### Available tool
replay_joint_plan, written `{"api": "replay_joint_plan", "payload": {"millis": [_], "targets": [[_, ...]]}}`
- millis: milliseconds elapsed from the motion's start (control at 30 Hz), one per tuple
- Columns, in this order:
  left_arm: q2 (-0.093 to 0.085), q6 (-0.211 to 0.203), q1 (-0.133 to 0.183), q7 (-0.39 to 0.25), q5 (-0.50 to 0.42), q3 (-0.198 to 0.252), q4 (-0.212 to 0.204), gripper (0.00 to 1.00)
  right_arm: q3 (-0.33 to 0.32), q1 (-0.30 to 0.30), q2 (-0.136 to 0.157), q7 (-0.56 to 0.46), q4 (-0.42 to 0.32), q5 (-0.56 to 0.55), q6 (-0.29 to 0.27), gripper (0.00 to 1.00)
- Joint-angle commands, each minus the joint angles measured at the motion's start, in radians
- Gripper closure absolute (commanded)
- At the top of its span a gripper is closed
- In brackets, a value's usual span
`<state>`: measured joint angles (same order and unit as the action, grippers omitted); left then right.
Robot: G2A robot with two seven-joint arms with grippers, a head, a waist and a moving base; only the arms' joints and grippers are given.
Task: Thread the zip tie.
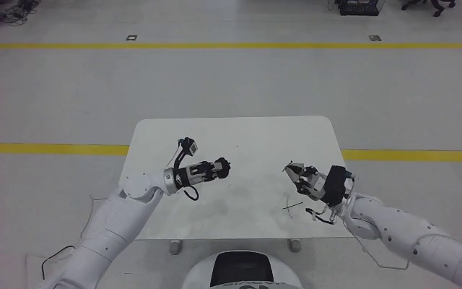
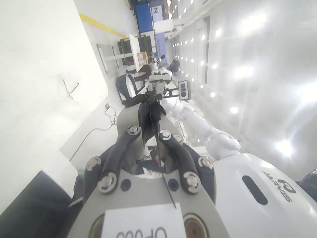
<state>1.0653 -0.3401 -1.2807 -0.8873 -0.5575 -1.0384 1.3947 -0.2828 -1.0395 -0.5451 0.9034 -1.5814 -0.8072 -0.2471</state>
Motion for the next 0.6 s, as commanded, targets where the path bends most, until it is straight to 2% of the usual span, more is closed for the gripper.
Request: {"api": "replay_joint_plan", "payload": {"millis": [0, 100, 200, 333, 400, 567], "targets": [[0.002, 0.0, -0.055, 0.108, 0.054, -0.011, 0.067, 1.0, 0.003, -0.033, -0.018, 0.08, 0.007, 0.013, 0.009, 1.0], [0.009, 0.0, -0.143, 0.248, 0.137, -0.013, 0.155, 1.0, 0.008, -0.071, -0.054, 0.154, 0.032, 0.026, 0.004, 1.0], [0.016, 0.0, -0.199, 0.367, 0.249, 0.002, 0.195, 1.0, 0.014, -0.095, -0.096, 0.194, 0.073, 0.037, -0.027, 1.0], [0.031, 0.0, -0.225, 0.468, 0.332, 0.035, 0.199, 1.0, 0.013, -0.105, -0.15, 0.193, 0.13, 0.054, -0.066, 1.0], [0.038, 0.0, -0.23, 0.49, 0.36, 0.051, 0.191, 1.0, 0.014, -0.106, -0.174, 0.178, 0.15, 0.061, -0.093, 1.0], [0.054, 0.0, -0.234, 0.518, 0.385, 0.092, 0.177, 1.0, 0.028, -0.098, -0.233, 0.13, 0.17, 0.087, -0.093, 1.0]]}}
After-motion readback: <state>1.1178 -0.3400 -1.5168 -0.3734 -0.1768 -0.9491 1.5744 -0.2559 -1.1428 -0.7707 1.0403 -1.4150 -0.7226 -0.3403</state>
